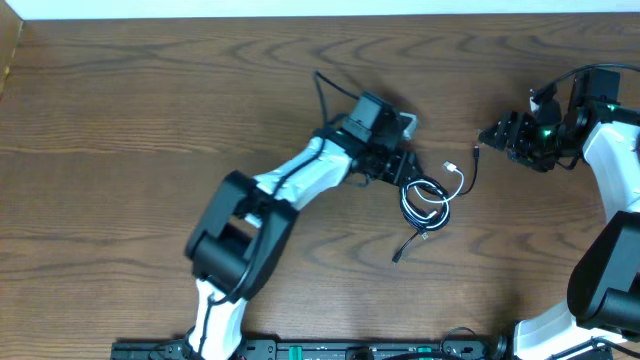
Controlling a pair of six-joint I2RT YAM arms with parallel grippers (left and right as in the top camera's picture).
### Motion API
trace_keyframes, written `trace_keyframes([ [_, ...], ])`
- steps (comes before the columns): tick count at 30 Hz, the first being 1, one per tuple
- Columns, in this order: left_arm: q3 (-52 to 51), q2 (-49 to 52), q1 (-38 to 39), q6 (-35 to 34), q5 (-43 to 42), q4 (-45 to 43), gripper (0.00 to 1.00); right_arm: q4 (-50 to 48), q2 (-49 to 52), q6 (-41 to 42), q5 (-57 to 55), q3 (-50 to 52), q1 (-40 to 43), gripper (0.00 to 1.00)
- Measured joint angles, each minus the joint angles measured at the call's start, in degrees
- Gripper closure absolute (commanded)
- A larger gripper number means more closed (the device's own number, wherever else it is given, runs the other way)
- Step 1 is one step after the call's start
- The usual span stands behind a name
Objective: Untangle cables
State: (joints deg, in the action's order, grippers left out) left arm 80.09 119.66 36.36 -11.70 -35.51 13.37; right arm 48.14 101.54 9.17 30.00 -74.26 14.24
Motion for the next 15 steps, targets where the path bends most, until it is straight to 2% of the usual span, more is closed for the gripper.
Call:
trace_keyframes([
  [2, 0.8, 1.0, 1.0, 0.0, 1.9, 0.0, 0.48, 0.0, 0.0, 0.0, 0.0, 0.0, -0.1, 0.24],
  [6, 1.0, 1.3, 2.5, 0.2, 5.7, 0.5, 0.55, 0.1, 0.0, 0.0, 0.0, 0.0, -0.3, 0.24],
  [15, 1.0, 1.3, 2.7, 1.1, 8.8, 0.8, 0.68, 0.2, 0.0, 0.0, 0.0, 0.0, -0.3, 0.24],
])
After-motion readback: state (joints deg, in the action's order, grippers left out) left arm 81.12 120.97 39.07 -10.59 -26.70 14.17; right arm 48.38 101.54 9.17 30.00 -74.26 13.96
